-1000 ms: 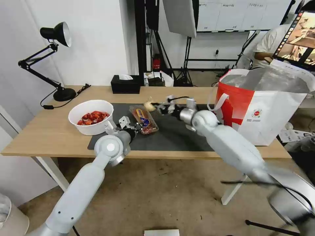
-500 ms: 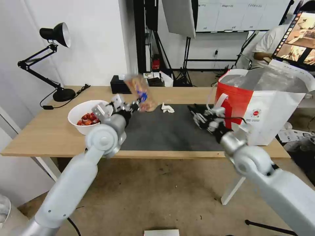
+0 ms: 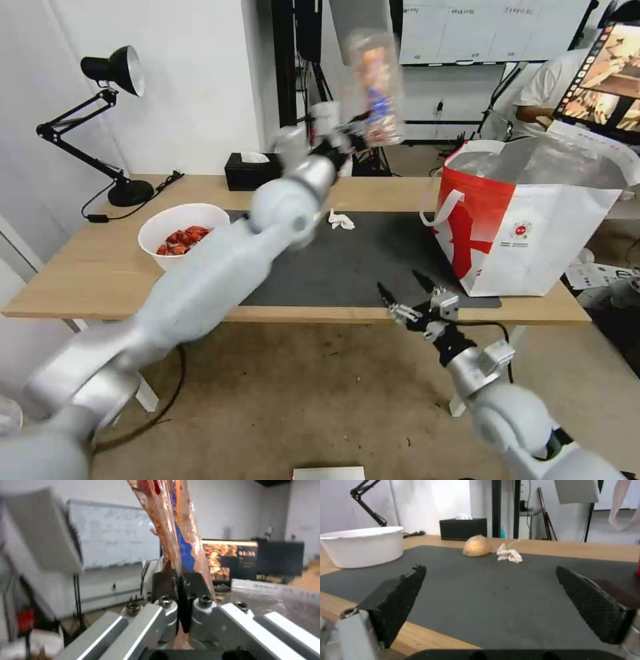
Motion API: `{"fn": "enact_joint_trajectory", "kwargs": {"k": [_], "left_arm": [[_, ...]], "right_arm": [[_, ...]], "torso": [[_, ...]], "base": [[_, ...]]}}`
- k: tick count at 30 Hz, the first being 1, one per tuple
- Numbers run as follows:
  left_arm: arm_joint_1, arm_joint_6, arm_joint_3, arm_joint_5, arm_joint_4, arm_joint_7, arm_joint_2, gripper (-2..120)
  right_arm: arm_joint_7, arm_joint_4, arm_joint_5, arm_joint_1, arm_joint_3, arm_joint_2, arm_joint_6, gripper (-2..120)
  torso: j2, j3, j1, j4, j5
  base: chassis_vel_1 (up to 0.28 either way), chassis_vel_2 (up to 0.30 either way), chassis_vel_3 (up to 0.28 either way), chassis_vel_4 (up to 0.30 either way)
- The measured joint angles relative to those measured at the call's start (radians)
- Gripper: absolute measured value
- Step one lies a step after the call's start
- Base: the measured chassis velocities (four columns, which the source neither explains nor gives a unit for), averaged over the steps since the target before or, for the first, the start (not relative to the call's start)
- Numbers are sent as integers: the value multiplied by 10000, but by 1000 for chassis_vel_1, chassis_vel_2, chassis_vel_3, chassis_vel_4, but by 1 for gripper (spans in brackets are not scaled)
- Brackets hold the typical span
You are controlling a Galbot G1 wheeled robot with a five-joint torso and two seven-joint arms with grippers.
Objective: Pick up the trash from the table and place it into the takeout bag.
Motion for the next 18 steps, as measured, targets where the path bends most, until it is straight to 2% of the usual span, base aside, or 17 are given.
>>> {"fn": "enact_joint_trajectory", "kwargs": {"k": [1, 2, 3, 4, 6, 8, 9, 11, 14, 18], "left_arm": [[0, 0, 0, 0, 0, 0, 0, 0], [-375, -203, 452, 697, 856, 272, -648, 0], [-552, -302, 683, 1073, 1340, 529, -1056, 0], [-552, -302, 683, 1073, 1340, 529, -1056, 0], [-976, -765, 1238, 2145, 2582, 1284, -1974, 0], [-1210, -1112, 1671, 2767, 3276, 1817, -2244, 0], [-1210, -1112, 1671, 2767, 3276, 1817, -2244, 0], [-1397, -1341, 2149, 3143, 3858, 2485, -2296, 0], [-1429, -1446, 2369, 3199, 4140, 2856, -2288, 0], [-1357, -1466, 2473, 3109, 4235, 3033, -2244, 0]], "right_arm": [[0, 0, 0, 0, 0, 0, 0, 100], [-6, 0, -69, -32, -12, 97, 0, 100], [-7, 1, -104, -42, -23, 148, 0, 100], [-7, 1, -104, -42, -23, 148, 0, 100], [-9, 5, -169, -59, -44, 280, -9, 100], [-10, -32, -190, 42, -185, 334, -28, 100], [-10, -32, -190, 42, -185, 334, -28, 100], [-24, -139, -191, 213, -359, 335, -56, 100], [-42, -157, -185, 227, -385, 325, -63, 100], [-59, -174, -158, 210, -381, 279, -65, 100]], "torso": [[0, 0, 0, 0, 0], [0, -1, 0, 0, 2], [-1, 0, 0, -1, 2], [-1, 0, 0, -1, 2], [0, -1, 0, -5, 2], [0, -2, -1, -10, 3], [0, -2, -1, -10, 3], [0, 0, 0, 7, 0], [0, 1, 1, 10, -2], [0, -1, -1, 0, -2]], "base": [[0, 0, 0, 0], [0, 0, 0, 0], [0, 0, 0, 0], [0, 0, 0, 0], [0, 0, 0, 0], [0, 0, 0, 0], [0, 0, 0, 0], [0, 0, 0, 0], [0, 0, 0, 0], [0, 0, 0, 0]]}}
